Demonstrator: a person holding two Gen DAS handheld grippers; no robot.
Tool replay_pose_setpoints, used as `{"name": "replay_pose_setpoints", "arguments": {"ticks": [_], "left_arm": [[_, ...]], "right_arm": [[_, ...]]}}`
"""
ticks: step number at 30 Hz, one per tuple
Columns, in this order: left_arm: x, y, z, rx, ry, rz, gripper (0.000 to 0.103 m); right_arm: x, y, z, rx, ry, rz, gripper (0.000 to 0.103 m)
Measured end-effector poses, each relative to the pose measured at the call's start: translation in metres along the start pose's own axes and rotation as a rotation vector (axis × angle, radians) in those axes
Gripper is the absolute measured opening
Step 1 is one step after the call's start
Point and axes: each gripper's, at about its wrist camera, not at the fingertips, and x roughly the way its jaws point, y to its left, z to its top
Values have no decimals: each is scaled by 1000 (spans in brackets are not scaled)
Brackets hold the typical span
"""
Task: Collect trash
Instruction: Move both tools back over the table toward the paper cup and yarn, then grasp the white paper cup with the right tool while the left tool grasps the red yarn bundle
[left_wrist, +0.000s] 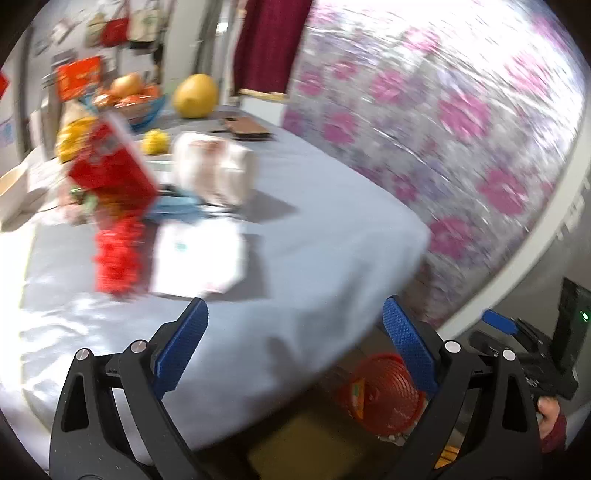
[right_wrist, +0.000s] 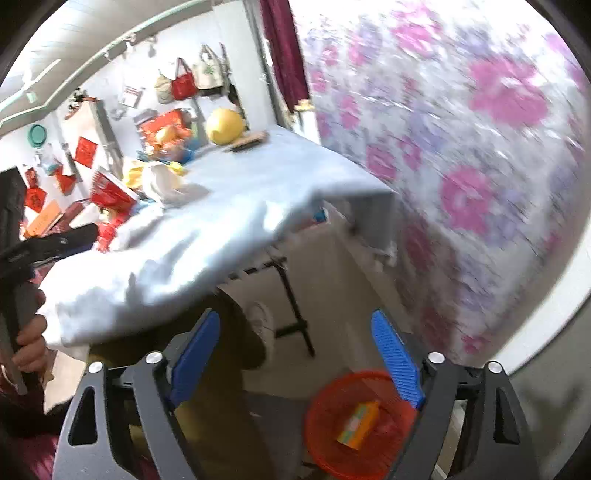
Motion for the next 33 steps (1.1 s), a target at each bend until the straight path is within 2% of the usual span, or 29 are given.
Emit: {"name": "replay_pose_setpoints", "arguments": {"ticks": [3,6,10,14,18,24,30,33], "left_arm": [[-8,33,7,-51,-28,28,94],[-15,70,10,-96,-68,98,94],[-21,109,8,-162,-85,171,96],[-26,140,11,-203,-100,223,96],[-23,158,16,-189,-98,283,96],[-5,164,25,-160,-49,215,96],[12,148,26,-81,-14,159,96],[21,145,28,-75,3,126,96]], "right_arm": [[11,23,15,-3,-19,43,91],[29,47,31,-5,-32,85,94],[57,86,57,-18,1,160,95],[82,124,76,-85,15,177,97],[110,154,95,-133,15,184,97],[151,180,123,-143,13,205,97],[178,181,150,-89,21,215,97],[187,182,153,-79,31,218,97]]}}
